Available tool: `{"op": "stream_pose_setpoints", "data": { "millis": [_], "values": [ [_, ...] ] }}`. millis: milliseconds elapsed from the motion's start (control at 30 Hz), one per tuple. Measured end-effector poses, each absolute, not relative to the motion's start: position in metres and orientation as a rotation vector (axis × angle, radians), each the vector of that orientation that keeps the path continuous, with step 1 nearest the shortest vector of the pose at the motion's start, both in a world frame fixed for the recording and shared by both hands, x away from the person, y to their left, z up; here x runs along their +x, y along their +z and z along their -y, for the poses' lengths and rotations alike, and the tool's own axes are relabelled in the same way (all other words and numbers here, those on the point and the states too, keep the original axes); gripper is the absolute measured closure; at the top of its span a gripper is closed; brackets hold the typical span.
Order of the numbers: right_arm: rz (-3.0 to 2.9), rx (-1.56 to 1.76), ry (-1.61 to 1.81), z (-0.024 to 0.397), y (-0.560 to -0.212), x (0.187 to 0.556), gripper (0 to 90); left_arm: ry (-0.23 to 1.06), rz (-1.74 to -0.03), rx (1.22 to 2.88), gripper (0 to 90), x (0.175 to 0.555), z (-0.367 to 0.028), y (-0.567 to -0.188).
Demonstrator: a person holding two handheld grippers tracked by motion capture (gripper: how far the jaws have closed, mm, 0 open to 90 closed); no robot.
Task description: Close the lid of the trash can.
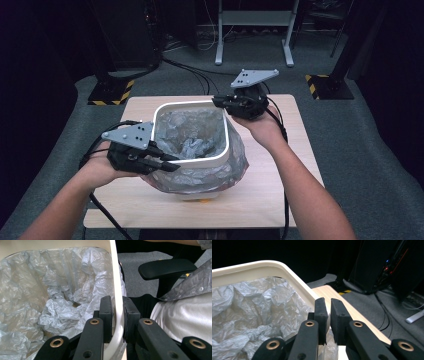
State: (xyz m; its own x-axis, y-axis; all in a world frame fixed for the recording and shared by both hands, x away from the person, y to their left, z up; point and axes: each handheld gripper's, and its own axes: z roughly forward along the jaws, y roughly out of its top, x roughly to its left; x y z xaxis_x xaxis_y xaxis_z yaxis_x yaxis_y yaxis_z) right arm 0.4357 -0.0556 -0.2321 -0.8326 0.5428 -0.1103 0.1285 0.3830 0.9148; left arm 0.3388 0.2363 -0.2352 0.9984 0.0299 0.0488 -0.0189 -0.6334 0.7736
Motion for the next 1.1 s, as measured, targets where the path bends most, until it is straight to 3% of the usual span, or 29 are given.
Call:
{"op": "stream_pose_setpoints", "data": {
  "millis": [633,900,1100],
  "values": [
    [-2.239,0.562,1.468,0.063,-0.236,0.433,83.5,0.093,0.009,2.306,81.0,0.335,-0.227,-0.233],
    [-2.246,0.551,1.434,0.055,-0.236,0.439,83.3,0.006,-0.033,2.251,81.1,0.345,-0.235,-0.239],
    [-2.216,0.501,1.352,0.05,-0.237,0.437,83.4,0.01,-0.038,2.239,81.1,0.348,-0.235,-0.24]
  ]
}}
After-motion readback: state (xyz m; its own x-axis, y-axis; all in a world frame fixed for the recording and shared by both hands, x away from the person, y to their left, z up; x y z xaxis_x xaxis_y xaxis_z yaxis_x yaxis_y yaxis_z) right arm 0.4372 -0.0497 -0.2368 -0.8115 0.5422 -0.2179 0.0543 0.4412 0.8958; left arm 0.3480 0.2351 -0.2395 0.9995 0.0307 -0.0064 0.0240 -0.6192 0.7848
